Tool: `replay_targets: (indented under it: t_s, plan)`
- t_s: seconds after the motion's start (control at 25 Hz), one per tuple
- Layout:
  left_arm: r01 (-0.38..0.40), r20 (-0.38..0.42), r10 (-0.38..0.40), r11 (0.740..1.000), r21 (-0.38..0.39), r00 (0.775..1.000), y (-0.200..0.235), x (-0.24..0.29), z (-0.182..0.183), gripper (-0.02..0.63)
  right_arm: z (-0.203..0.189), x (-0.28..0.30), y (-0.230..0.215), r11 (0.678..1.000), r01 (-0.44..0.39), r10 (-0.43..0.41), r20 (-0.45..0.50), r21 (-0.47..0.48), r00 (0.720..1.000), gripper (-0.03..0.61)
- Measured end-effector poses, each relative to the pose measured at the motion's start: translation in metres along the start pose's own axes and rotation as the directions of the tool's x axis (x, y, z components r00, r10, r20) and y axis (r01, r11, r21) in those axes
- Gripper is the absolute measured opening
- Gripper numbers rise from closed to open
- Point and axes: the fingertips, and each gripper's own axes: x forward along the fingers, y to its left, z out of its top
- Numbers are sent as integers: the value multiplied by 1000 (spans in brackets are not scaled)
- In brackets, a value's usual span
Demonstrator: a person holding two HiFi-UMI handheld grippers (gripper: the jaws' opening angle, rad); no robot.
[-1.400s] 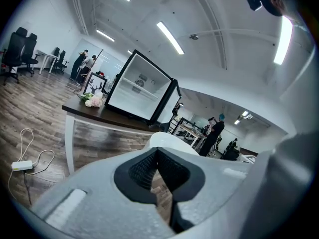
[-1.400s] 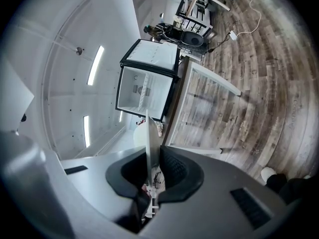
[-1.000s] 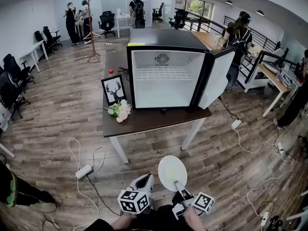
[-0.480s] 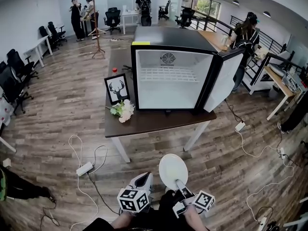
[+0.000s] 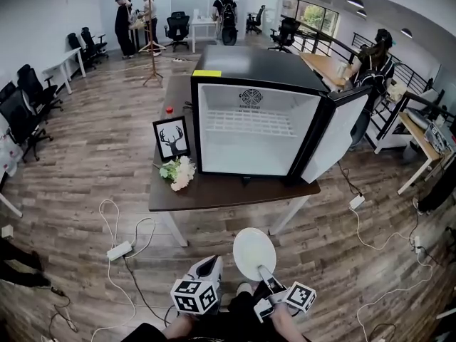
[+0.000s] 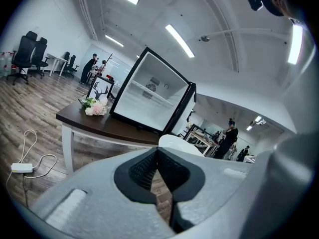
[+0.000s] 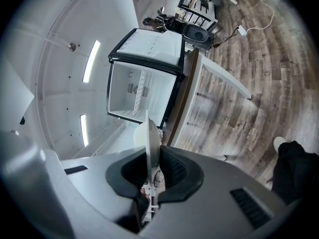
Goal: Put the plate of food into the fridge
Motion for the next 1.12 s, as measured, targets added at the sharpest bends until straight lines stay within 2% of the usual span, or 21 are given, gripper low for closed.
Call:
replay_targets:
  t_s: [0.24, 0.44, 0.6, 1.12]
  plan:
    - [-7, 10, 7, 1000, 0, 1000, -8, 35, 7, 8, 33, 11, -11, 1000, -5, 6, -5, 30, 1000, 49]
    - [-21, 29, 21, 1000, -2, 999, -13, 62, 18, 8, 63, 25, -14, 1000, -10, 10, -26, -2, 1000, 49]
    - [-48, 43, 48, 999, -12, 998, -16, 78, 23, 8, 82, 37, -13, 999, -41, 41, -54, 5, 998, 49]
    - [-134, 60, 137, 990, -39, 989, -30, 125, 17, 8, 130, 53, -32, 998, -61, 64, -136, 27, 989, 49]
